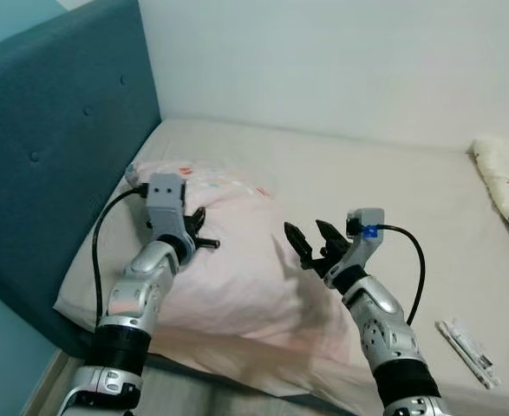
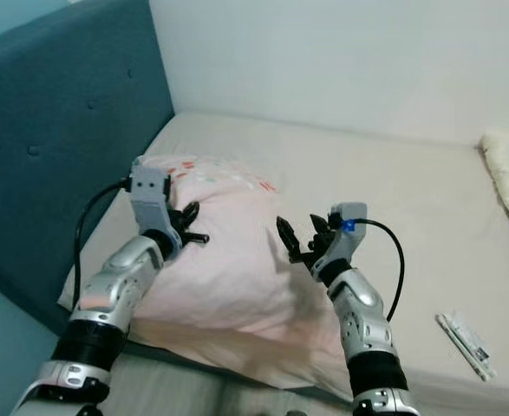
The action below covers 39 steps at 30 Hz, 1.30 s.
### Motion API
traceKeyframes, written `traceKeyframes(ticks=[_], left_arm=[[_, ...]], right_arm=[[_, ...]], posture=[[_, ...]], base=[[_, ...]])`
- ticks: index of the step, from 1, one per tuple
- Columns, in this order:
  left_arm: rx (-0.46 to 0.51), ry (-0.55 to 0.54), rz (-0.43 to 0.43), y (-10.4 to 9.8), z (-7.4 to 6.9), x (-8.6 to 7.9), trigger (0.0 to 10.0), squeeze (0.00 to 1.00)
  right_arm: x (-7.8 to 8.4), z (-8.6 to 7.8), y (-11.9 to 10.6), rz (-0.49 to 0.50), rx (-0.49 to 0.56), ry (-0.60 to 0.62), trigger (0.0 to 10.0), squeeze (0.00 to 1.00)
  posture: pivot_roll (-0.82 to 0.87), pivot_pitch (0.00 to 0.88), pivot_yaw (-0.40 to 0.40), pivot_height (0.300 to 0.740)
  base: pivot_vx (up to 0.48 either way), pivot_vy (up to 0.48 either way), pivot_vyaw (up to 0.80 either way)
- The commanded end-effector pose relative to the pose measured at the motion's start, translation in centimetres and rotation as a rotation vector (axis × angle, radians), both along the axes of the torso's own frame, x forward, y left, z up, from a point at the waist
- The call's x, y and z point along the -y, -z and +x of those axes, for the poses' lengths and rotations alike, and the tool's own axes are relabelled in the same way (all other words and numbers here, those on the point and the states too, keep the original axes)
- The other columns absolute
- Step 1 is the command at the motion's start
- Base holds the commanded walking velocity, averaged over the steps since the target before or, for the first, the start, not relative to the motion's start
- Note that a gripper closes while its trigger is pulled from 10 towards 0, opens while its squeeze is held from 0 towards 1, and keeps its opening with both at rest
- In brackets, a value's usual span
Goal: Clean up the room
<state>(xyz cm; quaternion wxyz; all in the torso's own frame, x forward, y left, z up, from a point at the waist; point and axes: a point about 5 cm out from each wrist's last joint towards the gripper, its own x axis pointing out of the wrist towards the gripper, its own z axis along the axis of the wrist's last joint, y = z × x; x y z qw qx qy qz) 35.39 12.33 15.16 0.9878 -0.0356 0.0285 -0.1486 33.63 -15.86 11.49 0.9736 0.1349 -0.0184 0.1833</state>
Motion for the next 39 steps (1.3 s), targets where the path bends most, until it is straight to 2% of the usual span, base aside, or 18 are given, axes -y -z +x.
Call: traceKeyframes(ticks=[1,3,13,24,28,33,39], left_arm=[[0.088,0.026,0.052,-1.4,0.3,0.5,10.0,0.0],[0.115,0.035,0.081,-2.0,0.7,0.9,10.0,0.0],[0.171,0.03,0.088,-3.5,1.4,1.3,10.0,0.0],[0.209,0.04,0.085,-4.3,2.0,1.9,10.0,0.0],[0.219,0.056,0.075,-4.6,2.0,2.5,10.0,0.0],[0.226,0.064,0.068,-4.8,2.0,2.9,10.0,0.0],[0.215,-0.001,0.022,-4.6,2.1,2.9,10.0,0.0]], right_arm=[[0.3,0.0,0.0,-0.008,0.016,0.022,10.0,0.0],[0.4,0.0,-0.1,-0.018,0.015,0.027,10.0,0.0],[0.4,0.1,-0.3,0.0,0.028,0.041,10.0,0.0],[0.9,0.3,-0.6,-0.009,0.044,0.078,10.0,0.0],[1.2,0.5,-0.7,-0.01,0.046,0.096,10.0,0.0],[1.2,0.6,-0.9,-0.01,0.052,0.103,10.0,0.0],[1.1,0.6,-1.3,-0.001,0.078,0.099,10.0,0.0]], posture=[[-0.13,0.057,-0.007,0.722],[-0.13,0.055,-0.003,0.722],[-0.13,0.054,0.005,0.722],[-0.14,0.045,0.018,0.722],[-0.15,0.036,0.02,0.722],[-0.15,0.032,0.019,0.722],[-0.15,0.036,0.022,0.722]], base=[[0.0,0.0,0.0],[0.0,0.144,-0.4],[0.0,0.336,-0.79],[0.0,0.368,0.0],[0.0,0.354,-0.71],[0.0,0.341,0.0],[0.0,0.0,0.0]])
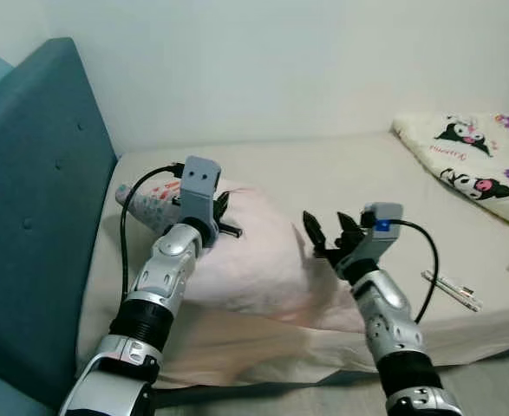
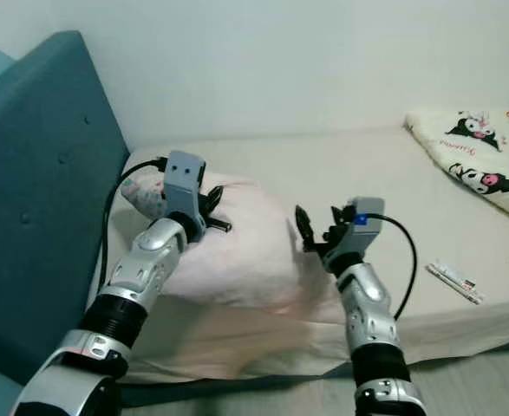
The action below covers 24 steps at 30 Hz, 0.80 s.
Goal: Clean up the room
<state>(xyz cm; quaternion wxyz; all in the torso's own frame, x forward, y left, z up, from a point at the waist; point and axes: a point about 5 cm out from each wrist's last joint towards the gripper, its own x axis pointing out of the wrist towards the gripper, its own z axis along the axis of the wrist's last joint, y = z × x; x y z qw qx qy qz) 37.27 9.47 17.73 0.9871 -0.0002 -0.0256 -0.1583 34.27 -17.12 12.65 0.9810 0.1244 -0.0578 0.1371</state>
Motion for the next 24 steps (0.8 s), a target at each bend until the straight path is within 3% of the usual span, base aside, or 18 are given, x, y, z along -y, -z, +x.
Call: traceKeyframes(ticks=[1,14,17,24], left_arm=[[0.079,-0.024,-0.036,-1.6,0.2,0.1,10.0,0.0],[0.047,-0.026,-0.018,-0.4,-0.6,1.1,10.0,0.0],[0.051,-0.054,-0.057,-0.6,-0.5,0.8,10.0,0.0],[0.075,-0.078,-0.044,-0.8,-0.4,-0.4,10.0,0.0]], right_arm=[[-0.2,0.0,-0.1,0.006,0.013,-0.005,10.0,0.0],[-0.7,-0.1,0.0,-0.011,0.018,-0.022,10.0,0.0],[-1.0,0.0,-0.1,-0.018,0.019,-0.034,10.0,0.0],[-1.0,-0.1,-0.1,-0.037,0.02,-0.042,10.0,0.0]], posture=[[-0.15,0.037,0.022,0.722],[-0.14,0.038,0.017,0.722],[-0.14,0.039,0.015,0.722],[-0.14,0.039,0.015,0.722]], base=[[0.0,0.0,0.0],[0.0,-0.443,0.0],[0.0,0.0,0.0],[0.0,0.0,0.0]])
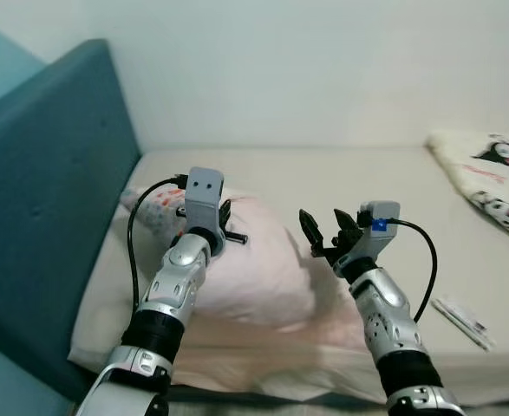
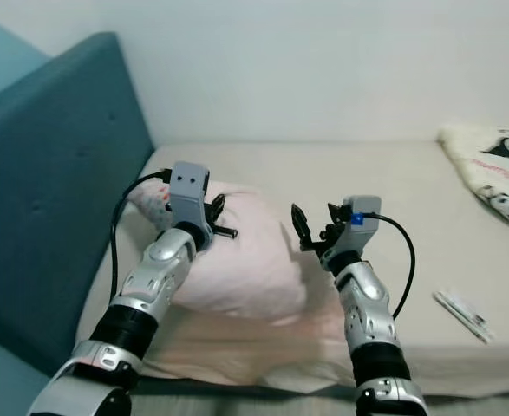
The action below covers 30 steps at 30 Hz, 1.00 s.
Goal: Clean up the room
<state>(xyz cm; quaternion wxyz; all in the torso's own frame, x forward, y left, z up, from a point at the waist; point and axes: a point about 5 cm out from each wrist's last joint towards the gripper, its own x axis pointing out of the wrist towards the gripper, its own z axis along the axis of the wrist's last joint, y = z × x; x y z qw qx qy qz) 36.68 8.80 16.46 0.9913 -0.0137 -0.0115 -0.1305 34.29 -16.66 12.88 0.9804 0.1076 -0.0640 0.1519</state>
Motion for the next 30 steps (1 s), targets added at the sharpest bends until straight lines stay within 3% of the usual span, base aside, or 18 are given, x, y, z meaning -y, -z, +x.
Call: traceKeyframes(ticks=[1,9,27,30], left_arm=[[0.122,-0.036,-0.007,-2.3,0.3,-1.5,10.0,0.0],[0.194,-0.07,0.006,-4.3,0.9,-3.2,10.0,0.0],[0.194,-0.049,-0.003,-3.9,0.5,-2.5,10.0,0.0],[0.196,-0.039,-0.039,-4.1,0.4,-2.5,10.0,0.0]], right_arm=[[-0.6,-0.1,0.2,-0.011,0.0,-0.017,10.0,0.0],[-0.8,-0.2,0.2,-0.033,0.003,-0.025,10.0,0.0],[-0.8,-0.2,0.4,-0.046,-0.006,-0.029,10.0,0.0],[-0.9,-0.2,0.4,-0.046,-0.005,-0.03,10.0,0.0]], posture=[[-0.14,0.039,0.014,0.722],[-0.14,0.041,0.01,0.722],[-0.14,0.045,0.008,0.722],[-0.14,0.049,0.008,0.722]], base=[[0.315,0.0,0.0],[0.377,0.0,0.0],[0.376,0.0,0.0],[0.0,0.0,0.0]])
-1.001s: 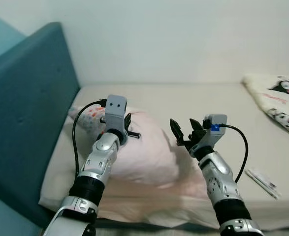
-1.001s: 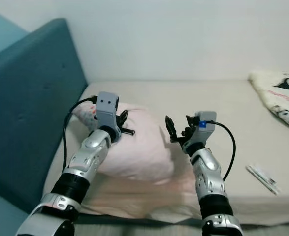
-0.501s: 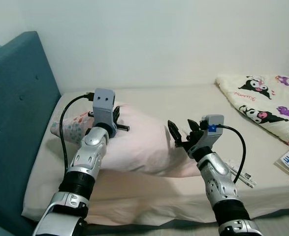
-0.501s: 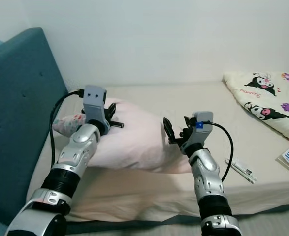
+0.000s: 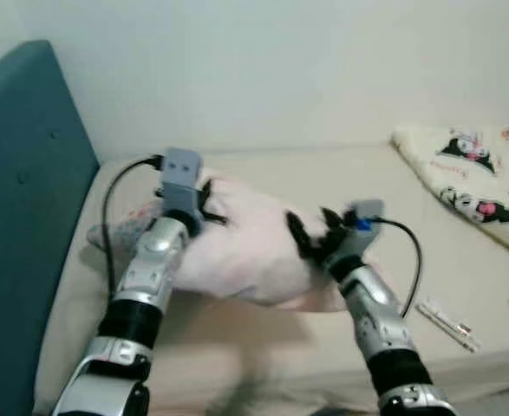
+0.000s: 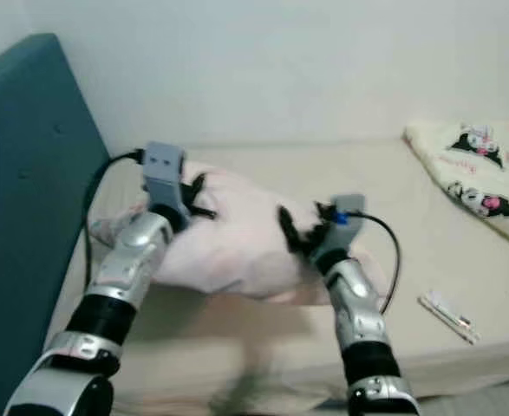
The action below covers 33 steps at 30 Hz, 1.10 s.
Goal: Clean up the room
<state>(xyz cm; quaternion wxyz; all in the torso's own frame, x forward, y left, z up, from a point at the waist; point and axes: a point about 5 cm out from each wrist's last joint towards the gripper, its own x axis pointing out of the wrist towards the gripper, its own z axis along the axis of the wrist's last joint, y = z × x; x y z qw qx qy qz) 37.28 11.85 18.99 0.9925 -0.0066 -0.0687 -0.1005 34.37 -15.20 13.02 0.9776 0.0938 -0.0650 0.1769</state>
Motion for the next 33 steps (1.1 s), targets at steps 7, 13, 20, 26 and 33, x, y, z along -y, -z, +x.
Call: traceKeyframes(ticks=[7,13,20,26,33], left_arm=[[0.086,0.001,0.011,-1.4,0.1,-0.2,10.0,0.0],[0.109,-0.053,0.089,-1.7,0.6,-2.1,10.0,0.0],[0.142,-0.06,0.115,-2.9,1.2,-2.9,10.0,0.0],[0.161,-0.016,0.107,-3.2,1.1,-1.4,10.0,0.0],[0.138,0.067,0.081,-1.9,0.6,1.9,10.0,0.0]], right_arm=[[0.6,-0.4,0.7,-0.023,-0.02,0.017,10.0,0.0],[0.9,-0.4,0.6,-0.025,-0.017,0.025,10.0,0.0],[0.7,-0.4,0.6,-0.027,-0.012,0.021,10.0,0.0],[0.7,-0.4,0.6,-0.024,-0.012,0.024,10.0,0.0],[0.6,-0.5,0.7,-0.022,-0.014,0.028,10.0,0.0]], posture=[[-0.15,0.047,0.01,0.722],[-0.15,0.045,0.014,0.722],[-0.15,0.041,0.019,0.722],[-0.15,0.045,0.025,0.722],[-0.15,0.049,0.029,0.722]], base=[[0.0,0.176,0.0],[0.0,0.16,0.0],[0.0,0.274,0.0],[0.0,0.293,0.0],[0.0,0.333,0.0]])
